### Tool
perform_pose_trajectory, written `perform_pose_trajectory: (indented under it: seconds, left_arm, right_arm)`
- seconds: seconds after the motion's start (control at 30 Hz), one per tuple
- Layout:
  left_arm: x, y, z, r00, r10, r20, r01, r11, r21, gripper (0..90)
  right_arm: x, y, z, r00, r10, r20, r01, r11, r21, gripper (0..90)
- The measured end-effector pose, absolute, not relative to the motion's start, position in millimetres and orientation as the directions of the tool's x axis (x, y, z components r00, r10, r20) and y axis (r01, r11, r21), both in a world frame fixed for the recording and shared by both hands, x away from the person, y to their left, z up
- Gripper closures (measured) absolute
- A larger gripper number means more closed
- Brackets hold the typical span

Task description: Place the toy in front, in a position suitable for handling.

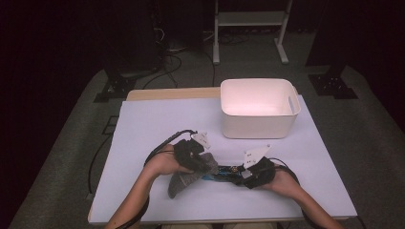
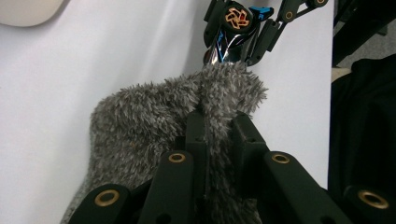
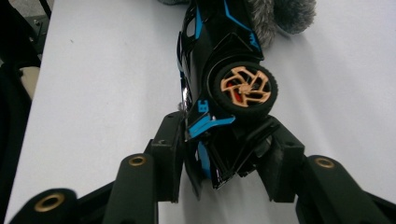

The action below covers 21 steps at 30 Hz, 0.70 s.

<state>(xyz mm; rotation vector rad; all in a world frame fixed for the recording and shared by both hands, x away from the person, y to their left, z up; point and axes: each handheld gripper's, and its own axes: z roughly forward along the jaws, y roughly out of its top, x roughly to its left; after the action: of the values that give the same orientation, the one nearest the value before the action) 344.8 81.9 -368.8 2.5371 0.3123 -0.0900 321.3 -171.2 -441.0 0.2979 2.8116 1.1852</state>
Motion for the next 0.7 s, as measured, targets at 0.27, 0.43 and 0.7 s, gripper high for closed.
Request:
perform_pose_trajectory:
  seconds: [0.27, 0.43, 0.7]
  left_arm:
    - [334, 86, -371, 0.972, 0.185, -0.142, 0.233, -0.805, 0.545, 79.6]
    - [326, 87, -372, 0.975, 0.166, -0.146, 0.220, -0.813, 0.540, 79.7]
    - [312, 87, -376, 0.981, 0.134, -0.140, 0.189, -0.830, 0.525, 79.7]
  right_arm:
    - [320, -173, -432, -0.969, 0.227, 0.097, 0.221, 0.622, 0.751, 42.1]
    - [317, -171, -432, -0.963, 0.229, 0.139, 0.255, 0.621, 0.742, 34.2]
    - [310, -170, -433, -0.952, 0.254, 0.170, 0.296, 0.623, 0.724, 24.7]
